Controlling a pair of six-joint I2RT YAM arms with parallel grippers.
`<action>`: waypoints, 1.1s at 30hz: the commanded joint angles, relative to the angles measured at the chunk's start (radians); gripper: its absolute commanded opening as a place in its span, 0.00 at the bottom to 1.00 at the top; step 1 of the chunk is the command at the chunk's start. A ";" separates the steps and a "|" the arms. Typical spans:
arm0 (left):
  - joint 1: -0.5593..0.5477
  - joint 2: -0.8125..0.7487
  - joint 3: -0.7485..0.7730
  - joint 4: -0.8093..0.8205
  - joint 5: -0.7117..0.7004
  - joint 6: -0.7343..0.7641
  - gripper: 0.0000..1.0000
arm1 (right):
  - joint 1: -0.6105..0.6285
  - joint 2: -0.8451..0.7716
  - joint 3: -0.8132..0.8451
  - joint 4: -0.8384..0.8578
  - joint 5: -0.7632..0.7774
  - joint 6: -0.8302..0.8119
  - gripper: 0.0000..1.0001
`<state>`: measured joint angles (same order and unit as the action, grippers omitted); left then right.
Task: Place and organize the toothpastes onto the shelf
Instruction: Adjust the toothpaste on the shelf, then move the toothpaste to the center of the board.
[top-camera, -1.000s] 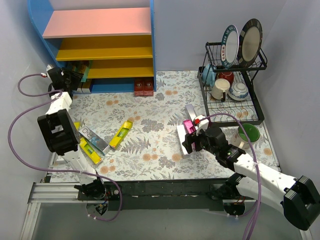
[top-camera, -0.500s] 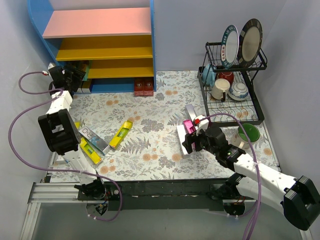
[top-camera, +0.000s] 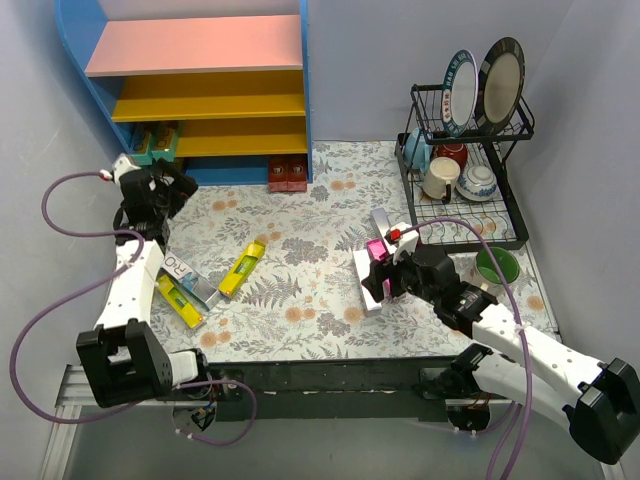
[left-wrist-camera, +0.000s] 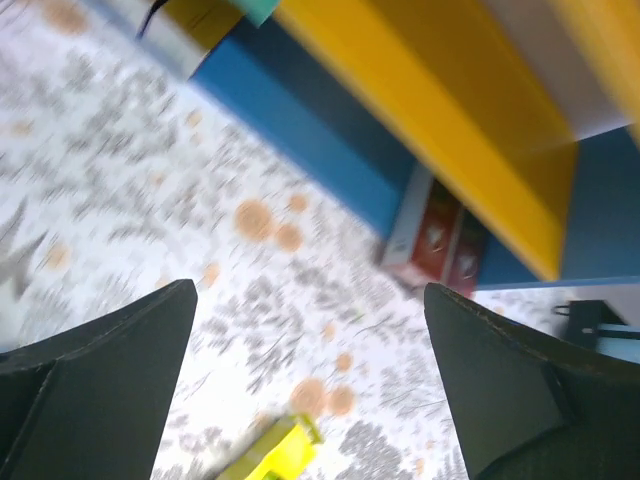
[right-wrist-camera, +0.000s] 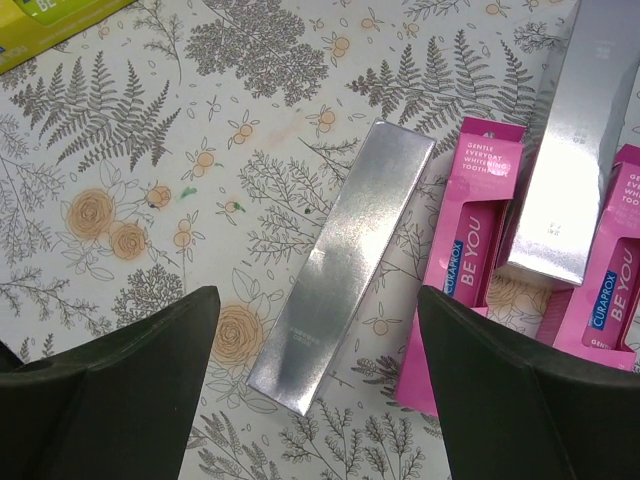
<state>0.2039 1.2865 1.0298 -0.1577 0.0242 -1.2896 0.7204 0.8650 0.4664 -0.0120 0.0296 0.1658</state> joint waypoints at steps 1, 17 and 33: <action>-0.027 -0.131 -0.128 -0.219 -0.201 -0.025 0.98 | 0.001 -0.004 0.064 -0.058 -0.022 0.018 0.89; -0.054 -0.259 -0.385 -0.349 -0.254 -0.120 0.92 | 0.001 -0.020 0.061 -0.077 -0.083 0.063 0.88; -0.188 0.115 -0.281 -0.295 -0.201 -0.145 0.69 | 0.001 -0.046 0.031 -0.072 -0.059 0.072 0.88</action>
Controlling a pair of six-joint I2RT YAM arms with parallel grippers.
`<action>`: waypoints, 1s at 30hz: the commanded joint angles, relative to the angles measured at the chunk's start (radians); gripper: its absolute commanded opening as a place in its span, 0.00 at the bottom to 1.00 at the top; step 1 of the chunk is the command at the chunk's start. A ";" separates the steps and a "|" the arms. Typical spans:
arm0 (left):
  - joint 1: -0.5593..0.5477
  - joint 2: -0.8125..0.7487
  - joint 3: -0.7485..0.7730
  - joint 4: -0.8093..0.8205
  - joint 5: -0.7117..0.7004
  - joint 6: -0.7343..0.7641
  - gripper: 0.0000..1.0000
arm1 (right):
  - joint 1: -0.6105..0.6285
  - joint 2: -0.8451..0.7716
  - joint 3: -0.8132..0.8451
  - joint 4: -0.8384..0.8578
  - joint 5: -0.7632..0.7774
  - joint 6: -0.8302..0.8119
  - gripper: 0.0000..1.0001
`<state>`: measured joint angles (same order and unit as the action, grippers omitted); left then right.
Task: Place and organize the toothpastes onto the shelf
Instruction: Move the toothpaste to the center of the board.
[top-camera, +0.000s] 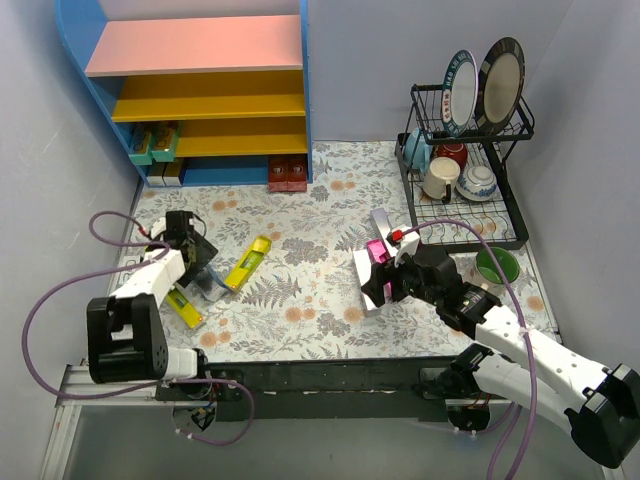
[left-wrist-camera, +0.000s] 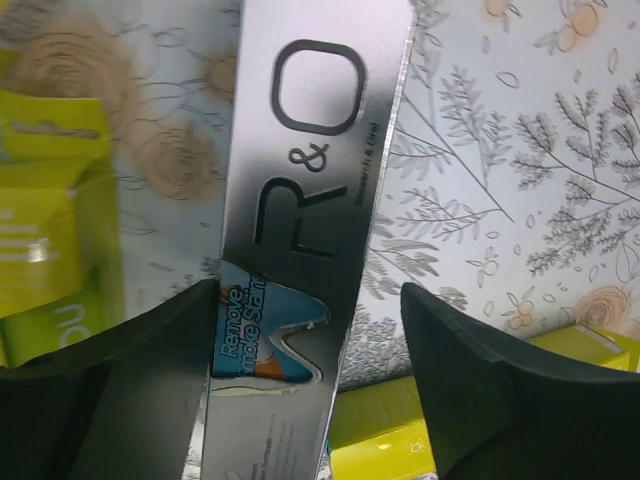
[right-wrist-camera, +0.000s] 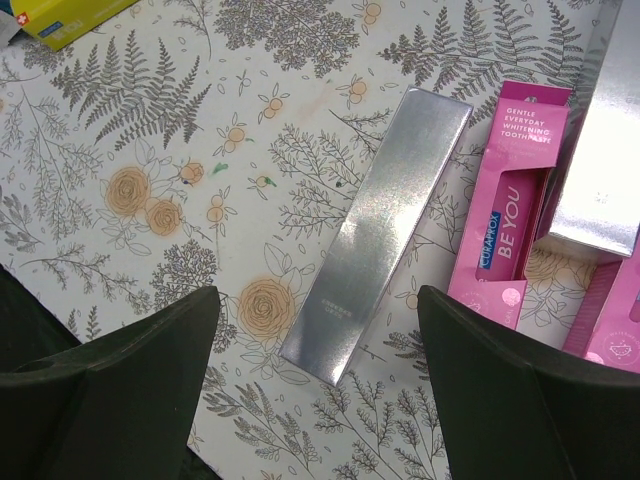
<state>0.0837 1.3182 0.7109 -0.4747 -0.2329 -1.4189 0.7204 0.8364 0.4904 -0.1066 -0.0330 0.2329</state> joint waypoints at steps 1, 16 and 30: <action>-0.088 0.113 0.065 0.030 0.070 -0.014 0.67 | 0.001 -0.017 0.005 0.022 0.005 0.005 0.88; -0.420 0.415 0.351 0.011 -0.062 0.018 0.74 | 0.001 -0.057 -0.001 -0.018 0.028 0.009 0.88; -0.545 0.254 -0.002 0.231 -0.157 -0.104 0.79 | -0.001 -0.042 -0.010 0.021 0.008 0.023 0.88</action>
<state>-0.4488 1.5669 0.8013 -0.2794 -0.3908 -1.4746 0.7204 0.8055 0.4877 -0.1284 -0.0147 0.2420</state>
